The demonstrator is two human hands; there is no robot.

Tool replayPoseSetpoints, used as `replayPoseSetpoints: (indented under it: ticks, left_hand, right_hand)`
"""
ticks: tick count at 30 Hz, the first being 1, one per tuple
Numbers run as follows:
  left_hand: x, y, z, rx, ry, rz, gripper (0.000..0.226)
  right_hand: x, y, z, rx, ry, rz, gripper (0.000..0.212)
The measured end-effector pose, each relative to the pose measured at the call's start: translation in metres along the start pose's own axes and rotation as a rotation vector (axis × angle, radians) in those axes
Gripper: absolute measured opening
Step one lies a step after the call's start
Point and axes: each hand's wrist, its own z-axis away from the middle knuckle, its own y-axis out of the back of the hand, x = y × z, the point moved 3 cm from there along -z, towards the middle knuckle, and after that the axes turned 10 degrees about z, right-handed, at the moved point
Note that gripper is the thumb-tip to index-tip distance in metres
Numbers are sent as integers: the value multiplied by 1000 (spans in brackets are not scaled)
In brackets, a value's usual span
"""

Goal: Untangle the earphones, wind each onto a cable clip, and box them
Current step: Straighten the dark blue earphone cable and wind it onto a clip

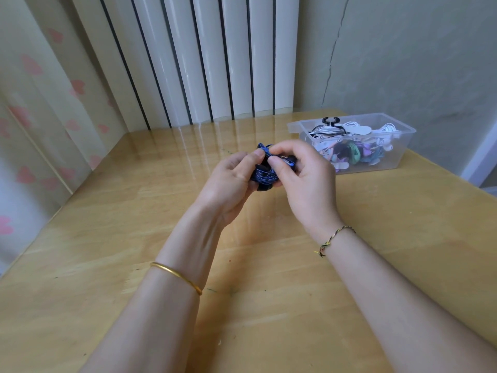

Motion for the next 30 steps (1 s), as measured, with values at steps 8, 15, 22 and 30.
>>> replayPoseSetpoints:
  ticks: [8, 15, 22, 30]
  left_hand:
    - [2, -1, 2, -64, 13, 111, 17]
    - [-2, -3, 1, -34, -8, 131, 16]
    - [-7, -4, 0, -99, -6, 78, 15]
    - [-12, -1, -3, -104, -18, 9, 12]
  right_hand:
    - [-2, 0, 0, 40, 39, 96, 14]
    - [-3, 0, 2, 75, 78, 166, 17]
    - [-3, 2, 0, 74, 55, 146, 19]
    - [4, -1, -4, -38, -82, 84, 16]
